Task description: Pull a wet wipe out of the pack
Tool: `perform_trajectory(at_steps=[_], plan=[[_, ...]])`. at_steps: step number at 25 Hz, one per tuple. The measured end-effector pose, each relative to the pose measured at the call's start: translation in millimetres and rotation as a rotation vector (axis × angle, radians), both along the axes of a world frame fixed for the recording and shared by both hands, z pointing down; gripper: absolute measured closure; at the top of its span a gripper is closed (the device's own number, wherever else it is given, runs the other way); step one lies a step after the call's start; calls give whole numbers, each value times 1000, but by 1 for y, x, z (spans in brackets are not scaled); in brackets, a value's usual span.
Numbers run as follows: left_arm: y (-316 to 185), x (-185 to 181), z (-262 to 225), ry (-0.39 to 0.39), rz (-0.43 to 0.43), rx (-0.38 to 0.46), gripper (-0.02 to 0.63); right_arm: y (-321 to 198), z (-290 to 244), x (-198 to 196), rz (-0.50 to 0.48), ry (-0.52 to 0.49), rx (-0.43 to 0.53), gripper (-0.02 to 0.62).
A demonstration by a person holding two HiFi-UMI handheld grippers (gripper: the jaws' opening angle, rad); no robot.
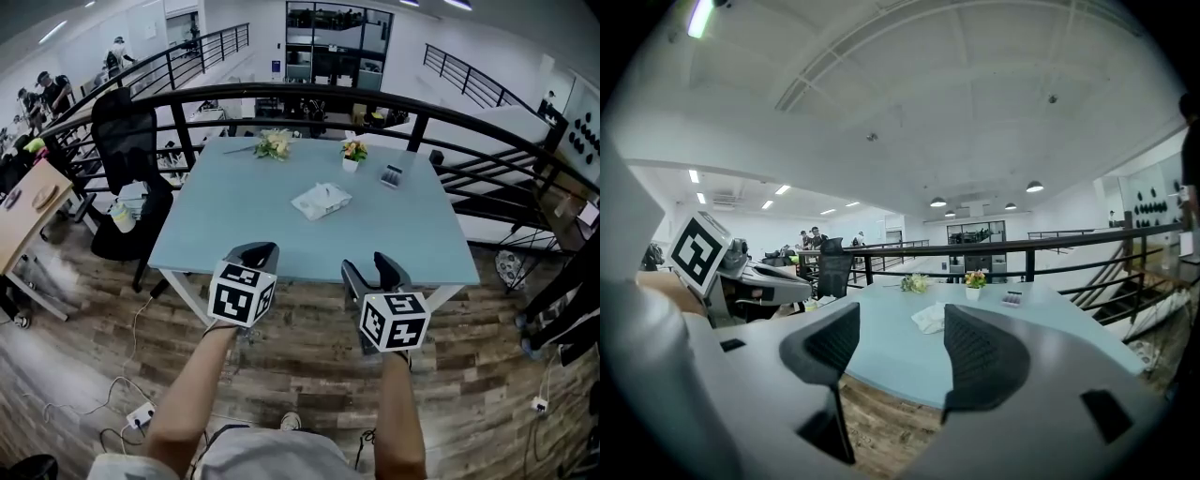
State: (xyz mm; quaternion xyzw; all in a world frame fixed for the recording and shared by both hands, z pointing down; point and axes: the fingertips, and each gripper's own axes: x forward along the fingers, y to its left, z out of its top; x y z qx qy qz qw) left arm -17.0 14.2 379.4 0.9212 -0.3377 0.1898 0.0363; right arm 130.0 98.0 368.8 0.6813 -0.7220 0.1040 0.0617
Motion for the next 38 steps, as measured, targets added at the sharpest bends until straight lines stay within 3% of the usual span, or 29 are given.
perform_trajectory(at_steps=[21,38], plan=[[-31,15,17,-14,-10,-5,615,-33,15,20,-12,2,-10,331],[-129,22,30,-13,-6,-26,615,-130,24,31,2,8,-31,331]])
